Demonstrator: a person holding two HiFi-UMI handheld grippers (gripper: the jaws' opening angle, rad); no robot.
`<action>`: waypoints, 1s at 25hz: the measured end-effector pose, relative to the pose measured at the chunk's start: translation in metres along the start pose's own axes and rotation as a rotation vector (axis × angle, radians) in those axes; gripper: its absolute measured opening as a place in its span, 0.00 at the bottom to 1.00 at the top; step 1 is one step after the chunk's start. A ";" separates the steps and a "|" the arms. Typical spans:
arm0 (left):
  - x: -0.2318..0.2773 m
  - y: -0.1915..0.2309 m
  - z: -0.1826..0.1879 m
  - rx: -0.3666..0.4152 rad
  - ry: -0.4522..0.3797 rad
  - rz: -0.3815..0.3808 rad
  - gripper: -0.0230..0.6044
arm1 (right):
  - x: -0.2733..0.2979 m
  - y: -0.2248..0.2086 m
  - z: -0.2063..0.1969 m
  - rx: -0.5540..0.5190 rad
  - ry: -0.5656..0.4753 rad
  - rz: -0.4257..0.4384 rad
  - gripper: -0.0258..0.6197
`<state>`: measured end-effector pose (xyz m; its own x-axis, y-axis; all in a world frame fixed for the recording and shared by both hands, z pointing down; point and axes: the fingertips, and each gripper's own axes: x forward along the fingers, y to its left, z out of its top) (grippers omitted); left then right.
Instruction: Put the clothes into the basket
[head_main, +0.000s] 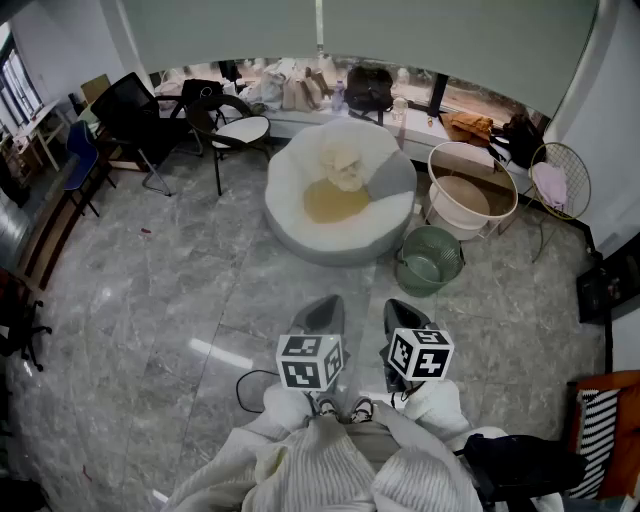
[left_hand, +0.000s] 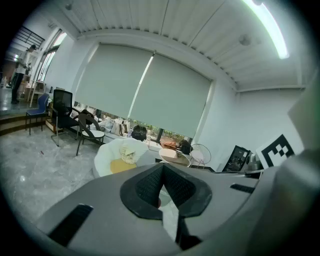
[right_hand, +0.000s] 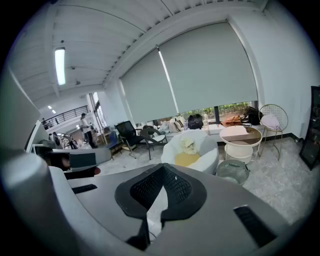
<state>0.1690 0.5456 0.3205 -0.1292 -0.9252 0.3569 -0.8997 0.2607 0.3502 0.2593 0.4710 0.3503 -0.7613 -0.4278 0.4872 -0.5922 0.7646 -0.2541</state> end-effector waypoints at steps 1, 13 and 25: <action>0.000 0.000 0.001 0.000 0.000 -0.001 0.04 | 0.000 0.001 0.000 0.000 0.000 -0.001 0.08; -0.008 0.022 0.009 0.001 -0.004 -0.012 0.04 | 0.012 0.026 0.003 0.017 0.001 0.002 0.08; -0.001 0.060 0.006 0.000 0.020 0.015 0.04 | 0.039 0.026 -0.009 0.081 0.034 -0.038 0.08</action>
<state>0.1126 0.5603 0.3358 -0.1343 -0.9153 0.3798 -0.8979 0.2745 0.3442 0.2168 0.4784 0.3697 -0.7296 -0.4381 0.5251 -0.6408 0.7060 -0.3015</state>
